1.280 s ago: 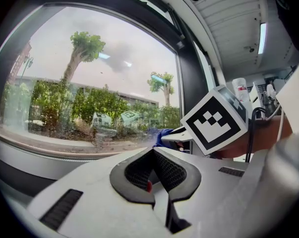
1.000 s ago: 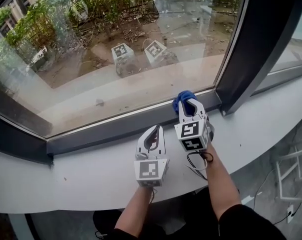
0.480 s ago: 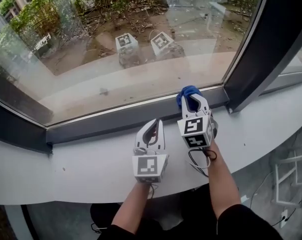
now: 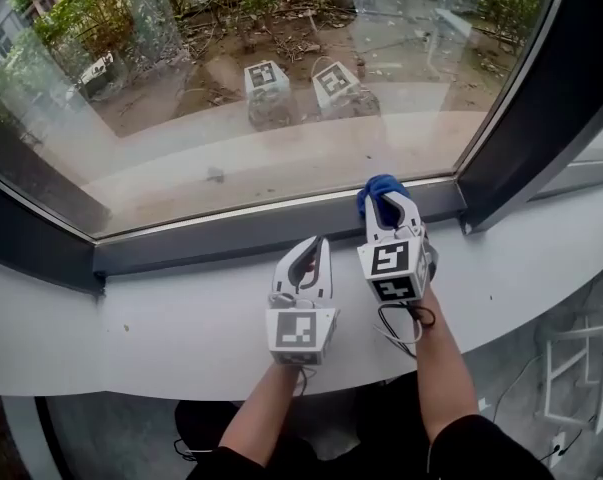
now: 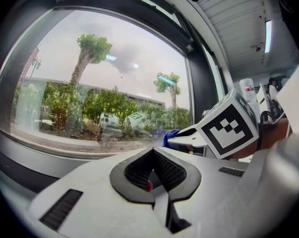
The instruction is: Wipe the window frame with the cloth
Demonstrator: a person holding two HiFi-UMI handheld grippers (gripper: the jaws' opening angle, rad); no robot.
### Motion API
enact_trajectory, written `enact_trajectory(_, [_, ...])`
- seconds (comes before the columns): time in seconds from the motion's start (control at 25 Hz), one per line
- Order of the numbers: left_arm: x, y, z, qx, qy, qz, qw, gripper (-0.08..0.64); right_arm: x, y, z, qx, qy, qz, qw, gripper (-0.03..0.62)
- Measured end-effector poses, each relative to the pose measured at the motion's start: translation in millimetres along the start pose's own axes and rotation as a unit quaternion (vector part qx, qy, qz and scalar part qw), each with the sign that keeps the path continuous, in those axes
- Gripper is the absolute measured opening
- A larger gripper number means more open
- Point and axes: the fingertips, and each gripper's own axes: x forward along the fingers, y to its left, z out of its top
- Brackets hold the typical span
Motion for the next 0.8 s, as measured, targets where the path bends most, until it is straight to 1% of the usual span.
enact_trajectory(0.16, [-1, -3, 1, -0.007, -0.003, 0.001, 1.0, 0.005, 0, 7, 3, -0.008, -0.005, 0.007, 1.0, 0.023])
enact_trajectory(0.52, [-3, 2, -2, -0.005, 0.0, 0.007, 1.0, 0.005, 1, 17, 7, -0.017, -0.012, 0.02, 1.0, 0.023])
enact_trajectory(0.8, [-8, 8, -1, -0.002, 0.001, 0.011, 0.9999, 0.005, 2, 20, 9, -0.024, -0.014, 0.019, 0.999, 0.023])
